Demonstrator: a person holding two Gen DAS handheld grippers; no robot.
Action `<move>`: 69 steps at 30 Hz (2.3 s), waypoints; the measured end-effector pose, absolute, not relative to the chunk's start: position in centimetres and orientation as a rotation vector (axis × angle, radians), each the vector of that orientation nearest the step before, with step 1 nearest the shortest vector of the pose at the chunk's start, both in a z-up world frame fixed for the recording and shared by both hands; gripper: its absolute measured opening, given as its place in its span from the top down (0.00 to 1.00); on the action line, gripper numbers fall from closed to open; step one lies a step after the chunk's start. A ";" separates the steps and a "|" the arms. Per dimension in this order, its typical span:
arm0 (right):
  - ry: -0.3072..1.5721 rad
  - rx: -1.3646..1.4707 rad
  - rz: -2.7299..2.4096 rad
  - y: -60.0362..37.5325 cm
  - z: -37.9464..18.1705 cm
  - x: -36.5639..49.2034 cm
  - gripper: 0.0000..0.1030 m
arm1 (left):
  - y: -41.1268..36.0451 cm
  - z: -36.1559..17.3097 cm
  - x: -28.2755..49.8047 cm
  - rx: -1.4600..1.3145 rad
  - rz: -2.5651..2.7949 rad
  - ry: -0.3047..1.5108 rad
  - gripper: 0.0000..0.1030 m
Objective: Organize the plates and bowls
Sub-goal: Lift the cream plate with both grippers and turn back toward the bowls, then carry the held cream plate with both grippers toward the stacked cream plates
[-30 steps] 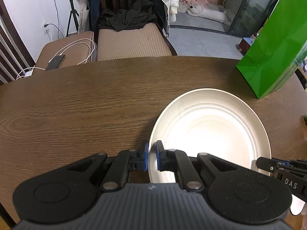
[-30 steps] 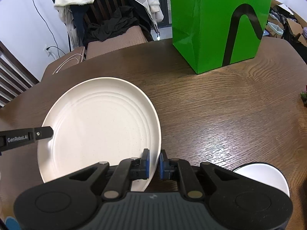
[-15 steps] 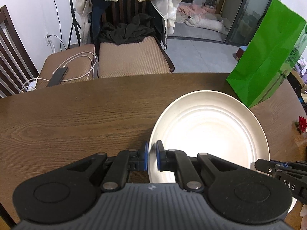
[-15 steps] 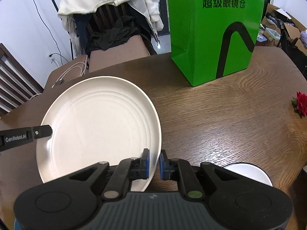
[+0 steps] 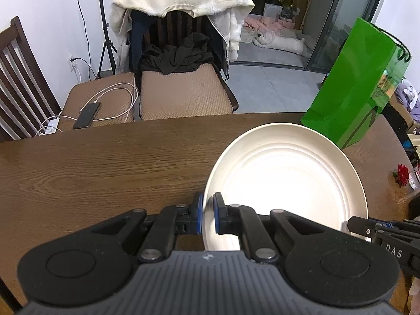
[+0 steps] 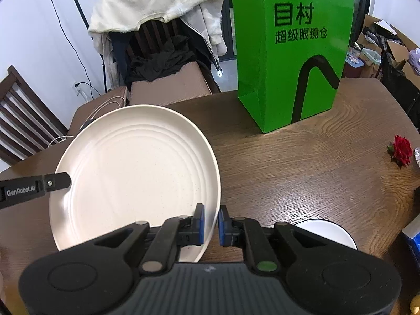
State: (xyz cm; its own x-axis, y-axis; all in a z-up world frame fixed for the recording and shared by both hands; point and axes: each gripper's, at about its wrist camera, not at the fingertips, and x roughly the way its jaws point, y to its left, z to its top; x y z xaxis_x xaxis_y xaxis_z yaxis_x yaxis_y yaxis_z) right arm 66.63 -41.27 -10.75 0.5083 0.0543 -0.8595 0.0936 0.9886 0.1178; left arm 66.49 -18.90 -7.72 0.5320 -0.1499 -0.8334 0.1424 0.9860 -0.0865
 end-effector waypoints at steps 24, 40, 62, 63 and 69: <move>1.009 0.135 0.011 -39.4 -7.3 63.1 0.90 | -17.0 -4.0 62.3 -0.014 -0.144 0.959 0.91; 1.002 0.123 0.043 -37.4 -5.9 59.8 0.90 | -14.8 -2.3 58.4 -0.026 -0.115 0.943 0.91; 1.003 0.088 0.080 -34.2 -4.6 54.7 0.90 | -11.7 -1.3 53.1 -0.050 -0.070 0.938 0.91; 1.003 0.086 0.081 -34.0 -4.6 54.5 0.90 | -11.5 -1.3 52.9 -0.051 -0.068 0.938 0.91; 1.002 0.078 0.095 -33.2 -4.2 53.4 0.90 | -10.6 -0.8 51.4 -0.064 -0.055 0.932 0.91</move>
State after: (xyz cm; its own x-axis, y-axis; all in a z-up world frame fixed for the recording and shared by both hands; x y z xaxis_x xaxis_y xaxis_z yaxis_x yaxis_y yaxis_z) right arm 53.37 -33.19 -4.22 0.5354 0.1156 -0.8367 -0.0435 0.9930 0.1094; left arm 51.36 -10.58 -0.80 0.5951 -0.0750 -0.8002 0.0199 0.9967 -0.0786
